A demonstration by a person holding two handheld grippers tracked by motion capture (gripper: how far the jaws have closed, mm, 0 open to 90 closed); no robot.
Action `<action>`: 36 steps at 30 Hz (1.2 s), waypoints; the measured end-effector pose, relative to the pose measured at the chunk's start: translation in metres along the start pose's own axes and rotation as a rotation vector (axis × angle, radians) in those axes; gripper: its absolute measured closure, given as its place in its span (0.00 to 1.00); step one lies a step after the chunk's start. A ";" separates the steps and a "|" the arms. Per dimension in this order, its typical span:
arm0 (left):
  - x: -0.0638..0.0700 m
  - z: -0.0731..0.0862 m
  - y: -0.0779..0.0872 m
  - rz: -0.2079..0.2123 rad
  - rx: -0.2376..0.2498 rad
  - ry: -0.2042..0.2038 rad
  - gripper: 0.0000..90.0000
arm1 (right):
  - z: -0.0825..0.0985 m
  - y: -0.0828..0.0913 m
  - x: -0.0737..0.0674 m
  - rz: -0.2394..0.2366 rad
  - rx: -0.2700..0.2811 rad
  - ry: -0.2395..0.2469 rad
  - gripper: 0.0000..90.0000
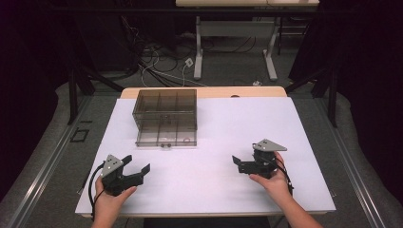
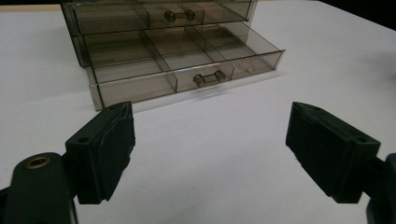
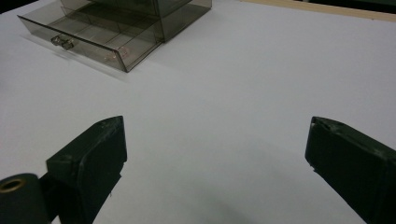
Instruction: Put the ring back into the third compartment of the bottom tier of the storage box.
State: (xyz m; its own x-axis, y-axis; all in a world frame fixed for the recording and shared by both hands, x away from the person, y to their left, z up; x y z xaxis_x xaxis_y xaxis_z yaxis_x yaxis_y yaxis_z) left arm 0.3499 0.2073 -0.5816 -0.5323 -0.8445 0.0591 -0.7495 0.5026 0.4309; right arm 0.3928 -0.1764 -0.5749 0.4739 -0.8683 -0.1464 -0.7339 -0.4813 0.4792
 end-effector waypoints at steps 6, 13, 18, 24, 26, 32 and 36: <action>0.004 -0.001 -0.001 0.025 0.006 0.013 0.28 | 0.003 0.004 0.004 0.004 0.010 -0.006 0.06; 0.008 -0.001 -0.002 0.025 0.002 0.040 0.36 | 0.004 0.008 0.009 0.009 0.026 -0.006 0.06; 0.012 -0.002 -0.003 0.030 -0.001 0.037 0.44 | 0.006 0.007 0.011 0.012 0.023 -0.013 0.06; 0.015 -0.001 -0.004 0.037 -0.020 0.048 0.54 | 0.007 0.007 0.012 0.015 0.014 -0.026 0.06; 0.016 -0.001 -0.004 0.044 -0.032 0.059 0.55 | 0.007 0.007 0.011 0.015 0.014 -0.027 0.07; 0.017 -0.005 -0.004 0.051 -0.054 0.097 0.61 | 0.007 0.007 0.011 0.015 0.013 -0.027 0.07; 0.018 -0.007 -0.010 0.032 -0.087 0.092 0.66 | 0.007 0.006 0.012 0.006 0.018 -0.027 0.07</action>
Point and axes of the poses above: each handheld gripper's, and its own axes: y roughly backward along the jaws, z roughly out of its underside, x roughly to its right, the point moved 8 cm from there along -y, roughly forward along the jaws, and after that the axes turned 5 degrees about -y, right-handed, at the moved point
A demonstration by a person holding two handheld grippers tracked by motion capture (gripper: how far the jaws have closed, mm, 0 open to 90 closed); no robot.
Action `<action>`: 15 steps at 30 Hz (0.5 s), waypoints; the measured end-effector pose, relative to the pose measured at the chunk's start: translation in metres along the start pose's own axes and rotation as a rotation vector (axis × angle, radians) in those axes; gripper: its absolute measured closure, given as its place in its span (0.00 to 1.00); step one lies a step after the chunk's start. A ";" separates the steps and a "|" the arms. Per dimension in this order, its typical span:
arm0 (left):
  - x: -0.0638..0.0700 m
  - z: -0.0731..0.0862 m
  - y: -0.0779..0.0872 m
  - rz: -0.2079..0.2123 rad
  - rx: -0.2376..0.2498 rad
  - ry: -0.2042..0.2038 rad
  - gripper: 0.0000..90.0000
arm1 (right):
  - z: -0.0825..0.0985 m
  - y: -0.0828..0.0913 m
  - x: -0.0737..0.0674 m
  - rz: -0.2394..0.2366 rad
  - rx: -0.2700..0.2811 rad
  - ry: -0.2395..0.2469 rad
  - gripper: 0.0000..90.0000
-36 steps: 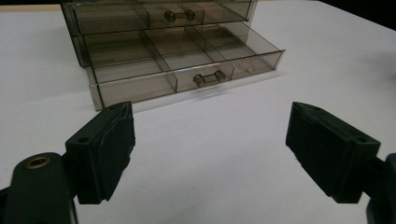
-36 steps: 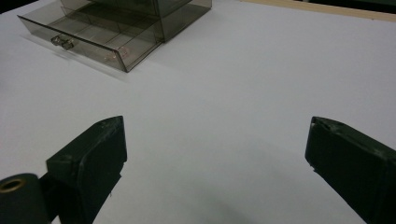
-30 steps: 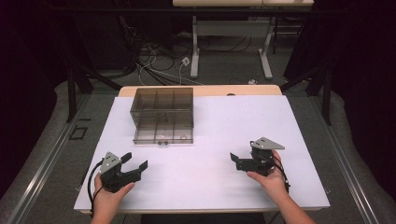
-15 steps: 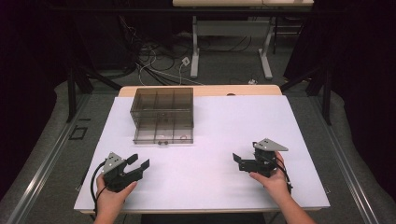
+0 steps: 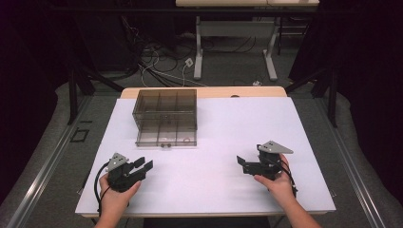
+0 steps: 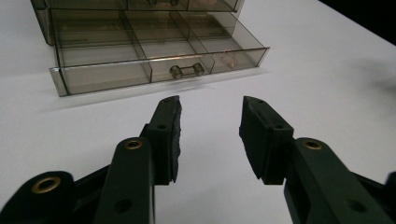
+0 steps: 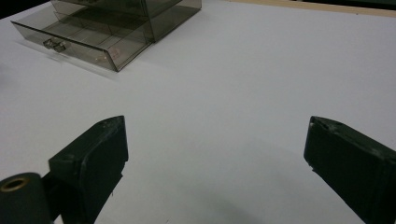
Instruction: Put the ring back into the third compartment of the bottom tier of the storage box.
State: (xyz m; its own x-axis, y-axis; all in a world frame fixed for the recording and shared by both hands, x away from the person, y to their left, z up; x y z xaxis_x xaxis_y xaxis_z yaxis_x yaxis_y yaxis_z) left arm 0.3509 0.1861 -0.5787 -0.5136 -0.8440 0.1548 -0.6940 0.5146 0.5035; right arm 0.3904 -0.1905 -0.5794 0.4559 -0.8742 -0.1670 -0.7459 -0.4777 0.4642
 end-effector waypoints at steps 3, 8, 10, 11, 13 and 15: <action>0.002 -0.002 -0.005 -0.011 -0.026 -0.008 0.69 | -0.001 0.001 0.000 -0.002 0.004 -0.004 0.07; 0.006 -0.008 -0.013 -0.015 -0.055 -0.008 0.75 | -0.001 0.002 0.001 -0.005 0.007 -0.019 0.07; 0.007 -0.011 -0.016 -0.011 -0.067 -0.002 0.77 | -0.002 0.002 0.001 -0.004 0.007 -0.020 0.07; 0.008 -0.013 -0.017 -0.010 -0.069 0.002 0.78 | -0.002 0.002 0.001 -0.004 0.007 -0.020 0.07; 0.009 -0.016 -0.019 -0.017 -0.078 0.008 0.81 | -0.002 0.002 0.001 -0.005 0.008 -0.018 0.07; 0.009 -0.019 -0.021 -0.017 -0.084 0.011 0.83 | -0.002 0.002 0.001 -0.005 0.006 -0.019 0.07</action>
Point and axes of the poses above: each handheld gripper's, and its own axes: y roughly backward along the jaws, z roughly out of its underside, x roughly to its right, the point moved 8 cm from there along -y, roughly forward along the jaws, and after that the axes turned 5 degrees about -y, right-handed, at the moved point
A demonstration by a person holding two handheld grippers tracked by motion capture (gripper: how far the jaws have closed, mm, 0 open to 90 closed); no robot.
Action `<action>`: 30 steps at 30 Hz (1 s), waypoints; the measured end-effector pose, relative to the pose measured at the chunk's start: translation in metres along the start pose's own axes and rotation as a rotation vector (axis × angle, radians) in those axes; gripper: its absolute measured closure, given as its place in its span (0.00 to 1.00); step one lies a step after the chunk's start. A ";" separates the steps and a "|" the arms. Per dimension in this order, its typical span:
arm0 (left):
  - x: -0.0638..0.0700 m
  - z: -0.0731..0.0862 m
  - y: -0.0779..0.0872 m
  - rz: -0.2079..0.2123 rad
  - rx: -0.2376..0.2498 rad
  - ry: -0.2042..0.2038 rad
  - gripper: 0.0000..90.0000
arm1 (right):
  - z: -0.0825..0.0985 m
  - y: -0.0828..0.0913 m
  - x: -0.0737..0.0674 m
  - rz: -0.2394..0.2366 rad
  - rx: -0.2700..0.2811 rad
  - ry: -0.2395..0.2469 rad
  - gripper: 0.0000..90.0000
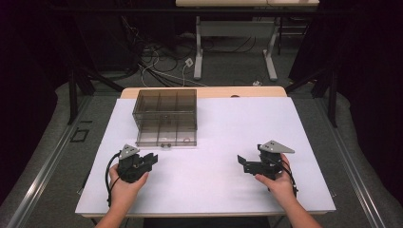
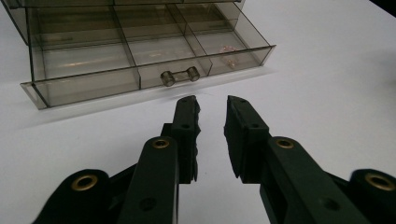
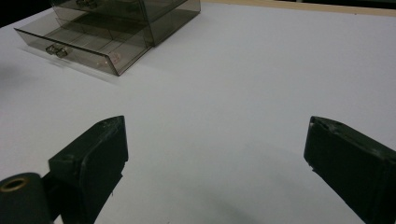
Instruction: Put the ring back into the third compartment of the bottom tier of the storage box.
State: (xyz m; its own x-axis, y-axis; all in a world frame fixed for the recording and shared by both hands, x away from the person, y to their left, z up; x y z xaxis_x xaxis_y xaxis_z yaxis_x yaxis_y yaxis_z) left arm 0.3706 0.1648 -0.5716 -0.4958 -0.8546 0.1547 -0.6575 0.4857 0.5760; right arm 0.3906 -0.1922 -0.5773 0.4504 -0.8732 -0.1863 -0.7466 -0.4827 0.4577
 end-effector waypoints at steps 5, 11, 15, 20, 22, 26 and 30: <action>0.002 -0.006 -0.006 -0.008 -0.004 0.019 0.89 | 0.000 0.000 0.000 0.001 0.000 0.003 0.07; 0.005 -0.011 -0.014 -0.009 -0.014 0.042 0.94 | 0.000 0.000 -0.001 -0.007 0.000 0.008 0.06; 0.008 -0.013 -0.020 -0.010 -0.023 0.048 0.97 | 0.000 0.000 0.000 -0.001 0.000 0.005 0.06; 0.011 -0.017 -0.025 -0.014 -0.030 0.056 1.00 | 0.000 0.001 0.000 0.000 0.002 0.008 0.06; 0.012 -0.018 -0.027 -0.010 -0.032 0.059 1.00 | 0.000 0.001 0.000 0.001 0.002 0.007 0.06; 0.014 -0.020 -0.030 -0.012 -0.039 0.055 1.00 | 0.000 0.000 0.001 -0.001 -0.004 0.011 0.06; 0.015 -0.021 -0.032 -0.014 -0.038 0.065 1.00 | 0.001 0.000 0.002 0.005 -0.008 0.010 0.06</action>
Point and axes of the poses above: each handheld gripper's, and its own axes: y roughly backward along the jaws, z roughly out of its underside, x roughly to its right, the point moved 8 cm from there along -y, roughly forward along the jaws, and after that the axes turned 5 degrees about -y, right-handed, at the moved point
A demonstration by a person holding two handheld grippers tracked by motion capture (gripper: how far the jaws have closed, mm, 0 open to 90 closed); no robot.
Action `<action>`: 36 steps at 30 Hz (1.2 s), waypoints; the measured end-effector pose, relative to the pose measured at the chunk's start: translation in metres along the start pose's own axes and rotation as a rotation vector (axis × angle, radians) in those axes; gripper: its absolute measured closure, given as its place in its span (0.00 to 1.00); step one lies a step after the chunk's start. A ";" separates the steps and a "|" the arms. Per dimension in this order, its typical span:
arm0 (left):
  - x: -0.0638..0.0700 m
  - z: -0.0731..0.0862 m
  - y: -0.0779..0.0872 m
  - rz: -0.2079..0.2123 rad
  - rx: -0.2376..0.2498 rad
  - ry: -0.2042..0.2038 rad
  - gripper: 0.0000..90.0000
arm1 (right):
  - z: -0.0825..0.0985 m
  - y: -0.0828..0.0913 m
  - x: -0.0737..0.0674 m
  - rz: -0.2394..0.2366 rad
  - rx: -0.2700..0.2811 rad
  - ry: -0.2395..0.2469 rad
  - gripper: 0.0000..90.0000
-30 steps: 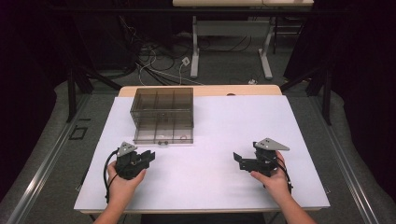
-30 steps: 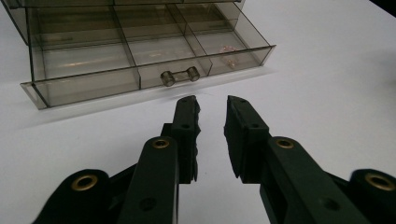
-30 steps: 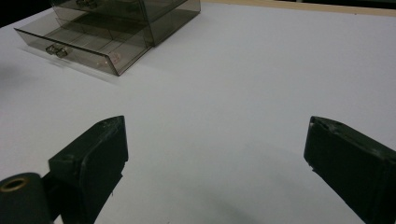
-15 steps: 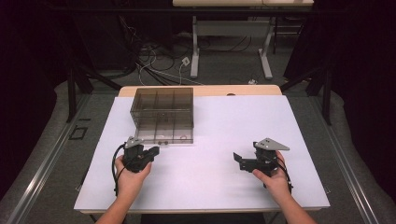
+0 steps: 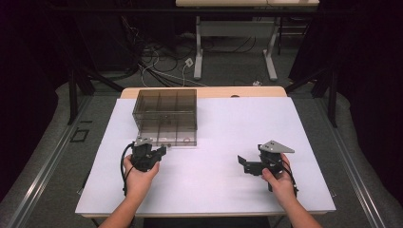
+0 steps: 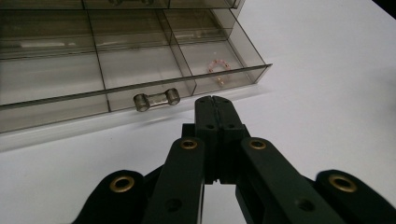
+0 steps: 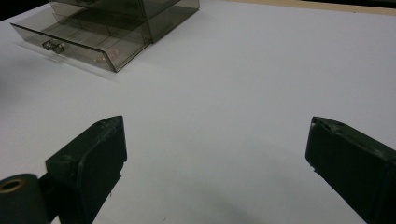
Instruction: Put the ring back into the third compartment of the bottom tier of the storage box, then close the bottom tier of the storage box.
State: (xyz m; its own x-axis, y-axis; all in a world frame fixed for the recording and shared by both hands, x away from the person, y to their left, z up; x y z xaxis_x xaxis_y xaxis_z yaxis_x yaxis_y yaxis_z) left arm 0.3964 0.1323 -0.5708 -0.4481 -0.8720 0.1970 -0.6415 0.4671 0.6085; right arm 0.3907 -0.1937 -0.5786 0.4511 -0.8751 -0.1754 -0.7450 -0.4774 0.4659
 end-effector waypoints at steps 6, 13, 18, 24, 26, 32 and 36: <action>0.001 -0.001 -0.005 0.001 -0.002 0.014 1.00 | 0.000 0.000 0.000 -0.001 0.001 0.000 0.06; 0.000 0.001 -0.012 0.006 -0.010 0.042 1.00 | 0.000 0.000 0.000 0.002 0.001 0.001 0.06; 0.000 0.002 -0.017 0.005 -0.012 0.064 1.00 | 0.000 0.000 0.001 0.007 0.003 -0.001 0.06; 0.000 0.002 -0.022 0.008 -0.014 0.087 1.00 | 0.000 0.000 0.003 0.008 0.003 0.000 0.06; 0.001 0.002 -0.024 0.009 -0.015 0.095 1.00 | 0.000 0.000 0.003 0.007 0.003 -0.002 0.06; 0.003 0.001 -0.029 0.005 -0.021 0.099 1.00 | 0.000 0.000 0.004 0.005 -0.003 -0.002 0.06; 0.002 0.001 -0.034 -0.008 -0.022 0.108 1.00 | 0.000 0.000 0.004 0.009 0.002 -0.006 0.06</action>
State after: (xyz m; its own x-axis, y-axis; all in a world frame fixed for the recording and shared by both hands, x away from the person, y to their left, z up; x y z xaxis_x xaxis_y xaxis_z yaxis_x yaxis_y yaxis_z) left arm 0.4164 0.1153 -0.5919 -0.3723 -0.8870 0.2732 -0.6303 0.4577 0.6271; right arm 0.3923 -0.1976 -0.5796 0.4414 -0.8799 -0.1762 -0.7500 -0.4695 0.4659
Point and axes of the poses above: each handheld gripper's, and its own axes: y roughly backward along the jaws, z roughly out of its underside, x roughly to its right, the point moved 8 cm from there along -y, roughly forward along the jaws, and after that the axes turned 5 degrees about -y, right-handed, at the moved point
